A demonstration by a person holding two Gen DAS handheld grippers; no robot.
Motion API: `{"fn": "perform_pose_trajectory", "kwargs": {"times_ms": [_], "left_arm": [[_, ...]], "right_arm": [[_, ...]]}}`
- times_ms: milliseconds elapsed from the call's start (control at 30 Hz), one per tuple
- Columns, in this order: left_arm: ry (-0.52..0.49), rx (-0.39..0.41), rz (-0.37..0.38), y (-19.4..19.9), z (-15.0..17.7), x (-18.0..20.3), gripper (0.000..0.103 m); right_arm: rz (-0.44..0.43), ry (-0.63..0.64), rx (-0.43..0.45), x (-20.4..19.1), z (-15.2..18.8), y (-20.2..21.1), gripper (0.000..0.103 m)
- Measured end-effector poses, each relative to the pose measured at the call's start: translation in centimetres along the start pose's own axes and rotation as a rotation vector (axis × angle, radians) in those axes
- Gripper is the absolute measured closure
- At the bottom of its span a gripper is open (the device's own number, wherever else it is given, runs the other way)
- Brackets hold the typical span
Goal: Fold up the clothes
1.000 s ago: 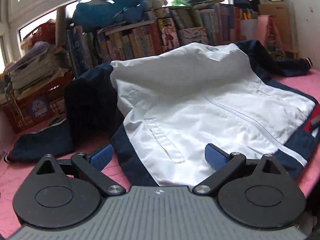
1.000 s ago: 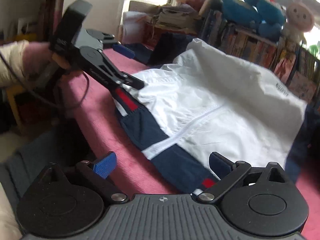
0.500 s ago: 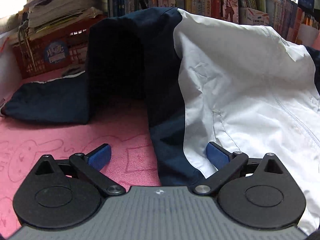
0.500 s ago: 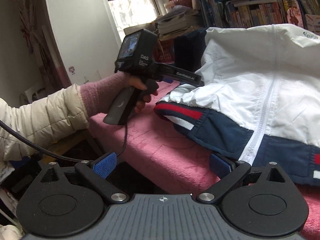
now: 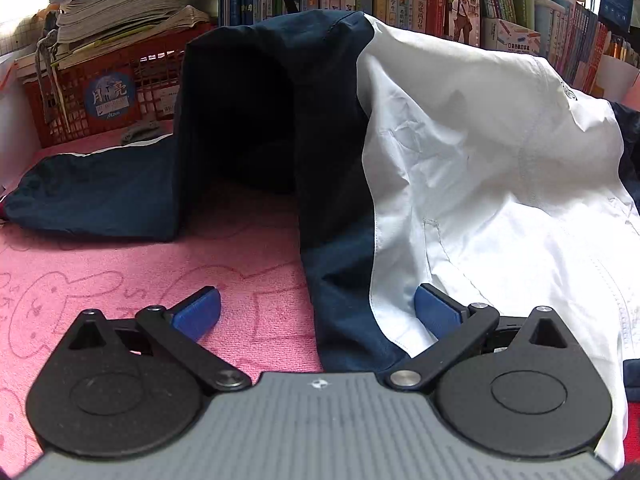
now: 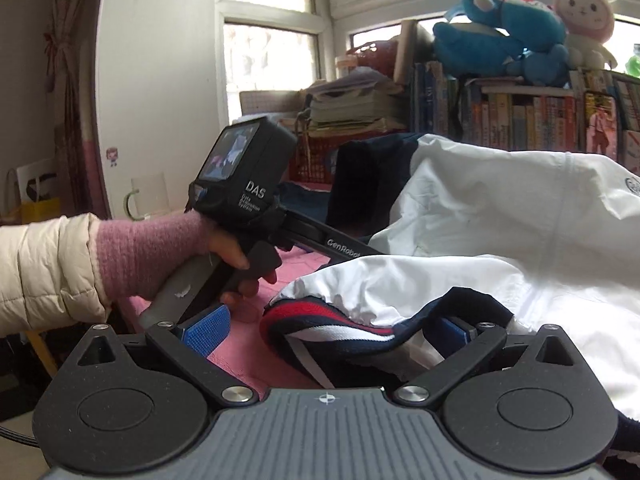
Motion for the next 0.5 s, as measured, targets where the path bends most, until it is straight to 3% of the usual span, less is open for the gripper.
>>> {"fn": "perform_pose_trajectory", "kwargs": {"times_ms": [167,333,500], "left_arm": [[0.0,0.0,0.001,-0.2,-0.1,-0.2,0.0],[0.001,0.001,0.002,-0.3,-0.2,-0.4,0.0],[0.002,0.0,0.002,-0.3,-0.3,-0.4,0.0]], "right_arm": [[-0.007,0.049,-0.046,-1.1,1.1,1.1,0.0],[-0.061,-0.091,-0.11,0.2,2.6,3.0,0.0],[-0.105,-0.145,-0.072,0.3,2.1,1.1,0.0]]}}
Point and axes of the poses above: each gripper's, at about its wrist camera, not at the fingertips, and y roughly against the way its jaws point, x to its right, z to its underside, the point moved 1 cm from there along -y, roughly the way its jaws point, and after that the axes turned 1 degree about -x, right-handed, at the moved point
